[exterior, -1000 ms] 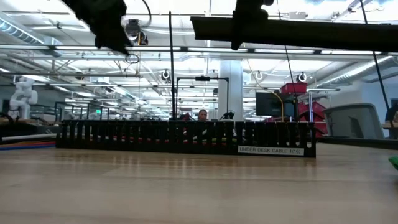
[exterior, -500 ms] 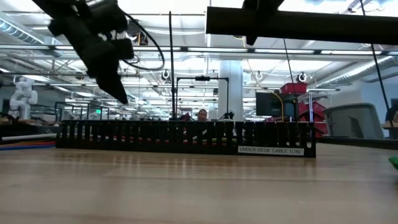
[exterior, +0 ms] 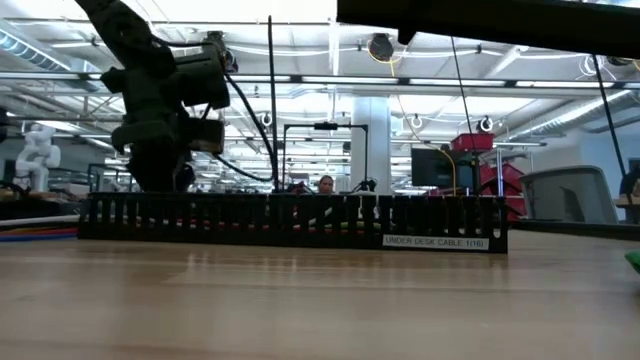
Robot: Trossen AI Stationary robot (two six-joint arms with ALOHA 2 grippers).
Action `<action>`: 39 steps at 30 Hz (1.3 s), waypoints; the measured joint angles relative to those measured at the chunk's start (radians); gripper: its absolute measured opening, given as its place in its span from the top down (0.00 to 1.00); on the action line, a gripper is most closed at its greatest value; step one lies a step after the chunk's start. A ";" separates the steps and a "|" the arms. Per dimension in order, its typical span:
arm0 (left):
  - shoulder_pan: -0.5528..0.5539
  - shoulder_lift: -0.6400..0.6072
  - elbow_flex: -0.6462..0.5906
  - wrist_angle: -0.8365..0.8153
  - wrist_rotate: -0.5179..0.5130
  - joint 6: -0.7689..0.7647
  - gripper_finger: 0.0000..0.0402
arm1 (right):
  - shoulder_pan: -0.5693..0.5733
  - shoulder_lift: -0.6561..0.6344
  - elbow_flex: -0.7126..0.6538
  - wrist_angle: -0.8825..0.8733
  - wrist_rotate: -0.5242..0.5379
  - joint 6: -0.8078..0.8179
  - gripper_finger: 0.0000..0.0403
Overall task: Ziptie cables
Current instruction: Close the cable duct with the cable duct cover
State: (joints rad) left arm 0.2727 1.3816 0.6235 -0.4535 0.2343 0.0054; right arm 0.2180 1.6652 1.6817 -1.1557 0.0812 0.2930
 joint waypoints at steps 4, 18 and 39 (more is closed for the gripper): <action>-0.035 0.007 0.000 -0.003 0.001 -0.046 0.41 | -0.002 -0.017 0.000 0.000 0.014 0.006 0.46; -0.152 -0.013 0.038 -0.011 0.012 -0.202 0.41 | 0.005 0.011 0.000 -0.076 0.024 0.020 0.46; -0.107 -0.201 0.074 -0.026 -0.108 -0.201 0.41 | 0.059 0.144 -0.253 0.190 -0.027 0.115 0.46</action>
State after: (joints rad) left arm 0.1662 1.1803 0.6975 -0.4797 0.1260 -0.1955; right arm 0.2768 1.8088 1.4283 -0.9657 0.0546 0.4080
